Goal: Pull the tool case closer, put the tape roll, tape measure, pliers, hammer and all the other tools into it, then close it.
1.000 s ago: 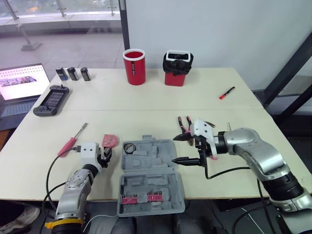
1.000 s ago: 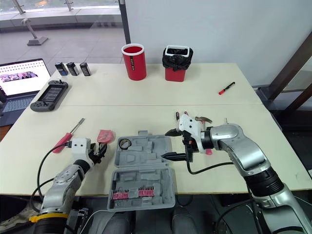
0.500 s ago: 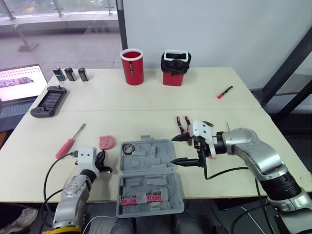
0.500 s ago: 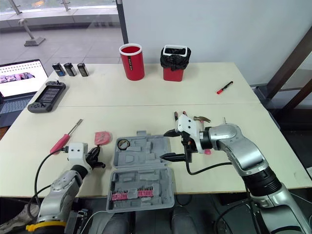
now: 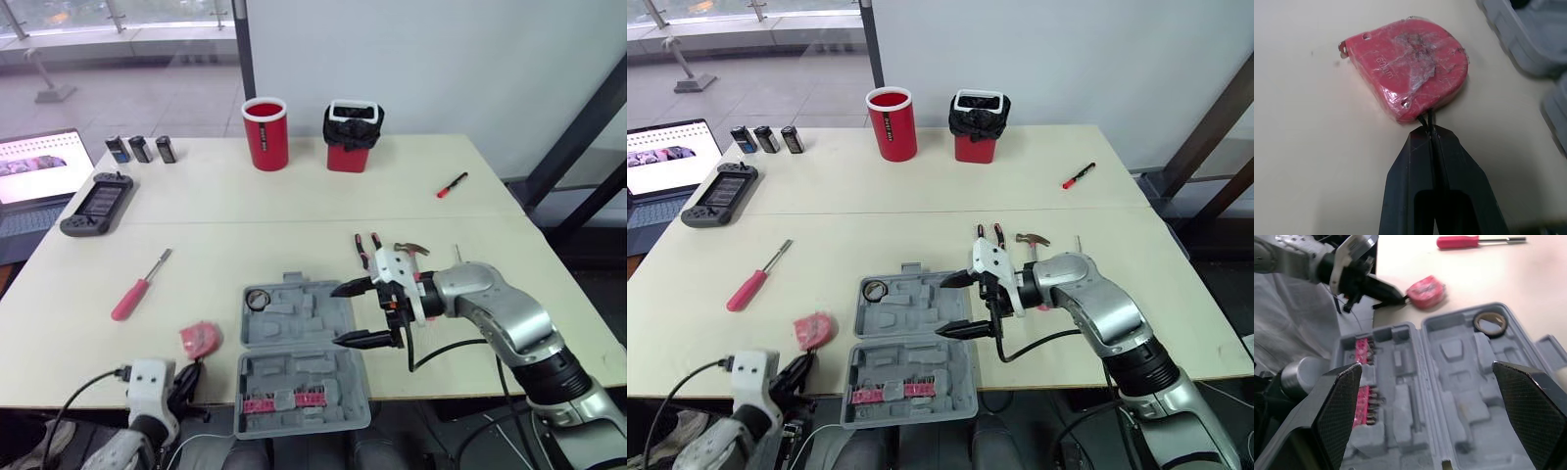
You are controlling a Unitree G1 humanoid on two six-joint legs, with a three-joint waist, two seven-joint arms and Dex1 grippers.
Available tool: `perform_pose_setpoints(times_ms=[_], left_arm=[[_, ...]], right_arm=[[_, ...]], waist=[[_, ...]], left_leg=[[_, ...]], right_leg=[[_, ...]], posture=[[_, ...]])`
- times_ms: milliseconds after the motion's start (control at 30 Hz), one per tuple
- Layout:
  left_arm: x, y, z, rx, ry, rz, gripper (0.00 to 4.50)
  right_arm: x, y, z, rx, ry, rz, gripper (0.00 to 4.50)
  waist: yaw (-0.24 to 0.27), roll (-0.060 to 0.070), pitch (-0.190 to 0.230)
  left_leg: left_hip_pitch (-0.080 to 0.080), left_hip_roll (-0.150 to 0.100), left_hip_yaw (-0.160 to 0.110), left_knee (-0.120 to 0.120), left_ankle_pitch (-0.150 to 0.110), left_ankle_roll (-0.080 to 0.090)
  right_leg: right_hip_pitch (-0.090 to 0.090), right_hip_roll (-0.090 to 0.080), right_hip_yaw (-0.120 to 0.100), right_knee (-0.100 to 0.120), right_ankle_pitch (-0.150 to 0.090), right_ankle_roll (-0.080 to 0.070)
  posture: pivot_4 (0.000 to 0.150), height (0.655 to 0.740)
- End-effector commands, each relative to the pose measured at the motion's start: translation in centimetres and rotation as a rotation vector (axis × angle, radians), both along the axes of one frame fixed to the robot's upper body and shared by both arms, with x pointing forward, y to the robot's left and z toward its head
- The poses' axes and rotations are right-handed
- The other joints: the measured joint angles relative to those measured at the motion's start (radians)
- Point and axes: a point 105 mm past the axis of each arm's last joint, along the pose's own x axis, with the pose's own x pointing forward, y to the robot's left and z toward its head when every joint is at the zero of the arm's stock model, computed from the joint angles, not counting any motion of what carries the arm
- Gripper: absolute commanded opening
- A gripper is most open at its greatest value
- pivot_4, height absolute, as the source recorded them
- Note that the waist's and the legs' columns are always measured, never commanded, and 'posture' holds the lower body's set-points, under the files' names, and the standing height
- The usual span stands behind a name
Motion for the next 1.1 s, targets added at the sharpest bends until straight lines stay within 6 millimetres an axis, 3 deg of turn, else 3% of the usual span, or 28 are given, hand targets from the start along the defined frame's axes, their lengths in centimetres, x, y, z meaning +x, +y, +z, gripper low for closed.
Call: perform_pose_setpoints(times_ms=[33, 233, 267, 367, 567, 667, 800, 1100], left_arm=[[-2.0, 0.3, -0.7, 0.006, 0.057, -0.004, 0.06], [-2.6, 1.6, -0.2, 0.046, 0.046, -0.001, 0.06], [-2.6, 1.7, 0.1, 0.031, 0.033, -0.005, 0.31], [-3.2, 2.1, 0.7, 0.031, 0.023, -0.038, 1.3], [-4.6, 3.5, 3.2, 0.105, -0.045, -0.156, 4.34], [-4.3, 3.9, 4.6, 0.158, -0.091, -0.268, 4.43], [-2.2, 4.9, 6.3, 0.245, -0.131, -0.448, 4.43], [1.8, 5.5, 6.0, 0.308, -0.038, -0.762, 4.43]], right_arm=[[-0.4, 0.7, 1.2, 0.029, -0.029, 0.047, 4.5], [-0.2, 1.1, 1.0, 0.033, -0.025, 0.063, 4.5], [-0.2, 1.1, 1.0, 0.033, -0.023, 0.064, 4.5], [-0.1, 1.0, 1.0, 0.031, -0.02, 0.066, 4.5], [0.0, 0.6, 1.1, 0.026, -0.026, 0.052, 4.5], [0.1, 0.6, 1.0, 0.029, -0.027, 0.047, 4.5], [-0.1, 1.1, 1.2, 0.049, -0.031, 0.056, 4.5], [-0.4, 1.0, 1.6, 0.081, -0.049, 0.015, 4.5]], waist=[[0.0, 0.0, 0.0], [-0.002, 0.0, 0.0], [-0.002, 0.0, 0.0], [0.0, 0.0, 0.0], [0.004, 0.0, 0.0], [0.006, 0.0, 0.0], [0.007, 0.0, 0.0], [0.004, 0.0, 0.0]], left_leg=[[0.0, 0.0, 0.001, 0.0, -0.001, 0.0], [-0.002, 0.0, 0.002, 0.001, -0.005, 0.0], [-0.002, 0.0, 0.002, 0.001, -0.006, 0.0], [-0.004, 0.001, 0.002, 0.0, -0.008, 0.003], [-0.013, 0.004, 0.002, 0.002, -0.007, 0.003], [-0.013, 0.004, 0.002, 0.004, -0.007, 0.003], [-0.013, 0.004, 0.004, 0.004, -0.007, 0.003], [-0.015, 0.006, 0.004, 0.004, -0.007, 0.004]], right_leg=[[-0.002, 0.0, 0.0, -0.001, 0.0, 0.0], [0.0, -0.001, 0.001, -0.011, 0.001, -0.001], [0.0, -0.001, 0.001, -0.011, 0.001, -0.001], [-0.001, 0.0, 0.001, -0.011, 0.001, -0.001], [-0.007, 0.003, -0.001, -0.008, 0.001, -0.001], [-0.011, 0.002, -0.002, -0.008, 0.001, -0.001], [-0.011, 0.001, -0.002, -0.01, 0.003, -0.004], [-0.013, 0.004, -0.004, 0.002, 0.002, -0.002]], posture=[[0.15, 0.74], [0.15, 0.74], [0.15, 0.74], [0.15, 0.74], [0.15, 0.74], [0.15, 0.74], [0.15, 0.74], [0.15, 0.74]])
